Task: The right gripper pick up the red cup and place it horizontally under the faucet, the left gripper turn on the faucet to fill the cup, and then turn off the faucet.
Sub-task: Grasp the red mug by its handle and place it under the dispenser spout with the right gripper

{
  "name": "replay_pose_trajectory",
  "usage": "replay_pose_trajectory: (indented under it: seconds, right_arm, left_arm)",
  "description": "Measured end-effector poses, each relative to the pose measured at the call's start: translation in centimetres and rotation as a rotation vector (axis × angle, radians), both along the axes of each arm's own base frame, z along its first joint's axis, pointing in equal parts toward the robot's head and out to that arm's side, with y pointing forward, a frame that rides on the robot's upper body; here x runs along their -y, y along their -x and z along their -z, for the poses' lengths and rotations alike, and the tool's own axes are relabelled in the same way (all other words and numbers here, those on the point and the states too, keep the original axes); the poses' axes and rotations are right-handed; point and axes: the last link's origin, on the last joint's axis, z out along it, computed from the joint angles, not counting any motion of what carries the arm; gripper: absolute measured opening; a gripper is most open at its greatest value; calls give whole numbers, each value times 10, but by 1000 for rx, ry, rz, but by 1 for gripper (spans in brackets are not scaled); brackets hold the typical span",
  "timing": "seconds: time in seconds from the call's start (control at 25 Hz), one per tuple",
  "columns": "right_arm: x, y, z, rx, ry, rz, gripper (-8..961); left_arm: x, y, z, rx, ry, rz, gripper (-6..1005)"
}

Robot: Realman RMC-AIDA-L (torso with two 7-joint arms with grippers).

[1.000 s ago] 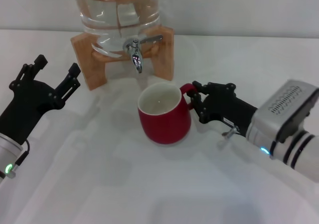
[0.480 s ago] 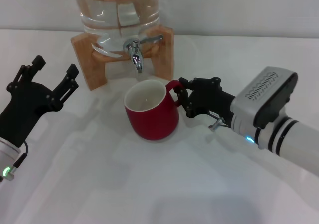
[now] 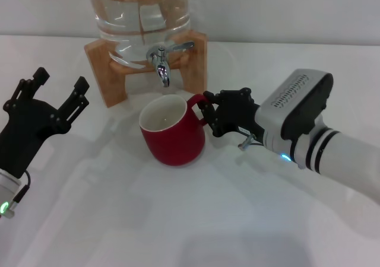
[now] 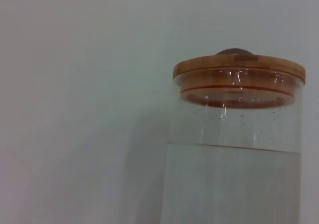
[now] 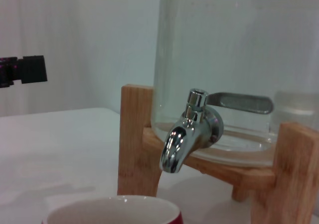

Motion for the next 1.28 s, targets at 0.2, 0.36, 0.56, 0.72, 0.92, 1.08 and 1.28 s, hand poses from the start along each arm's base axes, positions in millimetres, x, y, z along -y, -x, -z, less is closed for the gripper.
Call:
replay_pose_trajectory:
  seconds: [0.2,0.36,0.56,0.72,0.92,1.08,1.28]
  right_arm:
    - [-5,7,2,19,8,1,137]
    - [-7,13,4,28,15,-6,135]
    - [-9,17,6,38,23,-5,134]
    - [-10,20,5,39,22,-5,133]
    - [-16,25,3,34,11,7,132]
    - [-19,27,2,38,7,7,131]
    - [-24,25,-1,44,-6,26,130]
  left_arm:
    - [3,1,-1,3,-4,-2,860]
    - [6,2,-2,7,-11,1,860]
    - [8,2,-3,11,-16,5,860]
    - [9,3,-3,14,-18,5,860]
    - [11,4,-4,19,-20,8,860]
    - [12,4,-4,26,-26,9,860]
    - [13,4,-5,32,-31,10,860]
